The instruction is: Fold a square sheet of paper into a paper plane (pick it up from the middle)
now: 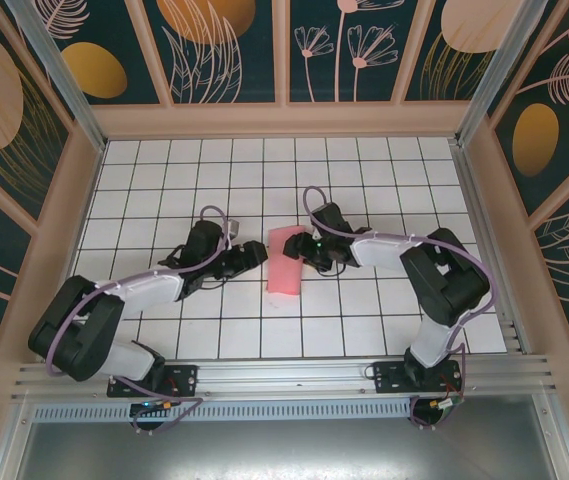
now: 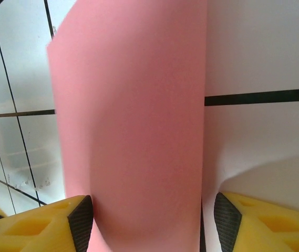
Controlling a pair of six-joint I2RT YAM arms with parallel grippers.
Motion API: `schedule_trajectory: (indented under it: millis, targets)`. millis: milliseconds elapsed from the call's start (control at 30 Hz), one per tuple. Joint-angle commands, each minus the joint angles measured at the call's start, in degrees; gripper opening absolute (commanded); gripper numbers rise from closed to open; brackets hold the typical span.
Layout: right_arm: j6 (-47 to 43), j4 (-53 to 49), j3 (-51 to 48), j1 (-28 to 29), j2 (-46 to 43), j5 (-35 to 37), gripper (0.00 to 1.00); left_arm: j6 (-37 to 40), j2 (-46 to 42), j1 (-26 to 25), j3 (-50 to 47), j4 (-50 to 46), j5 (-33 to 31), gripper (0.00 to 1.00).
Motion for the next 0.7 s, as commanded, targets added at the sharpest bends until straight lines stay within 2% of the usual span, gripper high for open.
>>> schedule_trajectory:
  millis: [0,100,267,667]
  targets:
    - [1.1,1.5,-1.6,-0.5,-2.3,-0.9,0.66,0.9,2.6,-0.5,1.6,2.7,3.3,0.71]
    - [1.6,2.2,-2.3,-0.7,-3.0,-1.0,0.66,0.7,4.9,-1.1,2.3,4.1,5.4,0.69]
    - [3.4,3.6,-3.7,-1.0,-4.0,-0.4,0.67,0.0,7.7,-2.0,3.3,6.5,8.2,0.60]
    - [8.7,9.2,-6.9,-1.2,-5.3,0.5,0.67,0.3,12.0,-2.5,4.7,7.6,9.5,0.48]
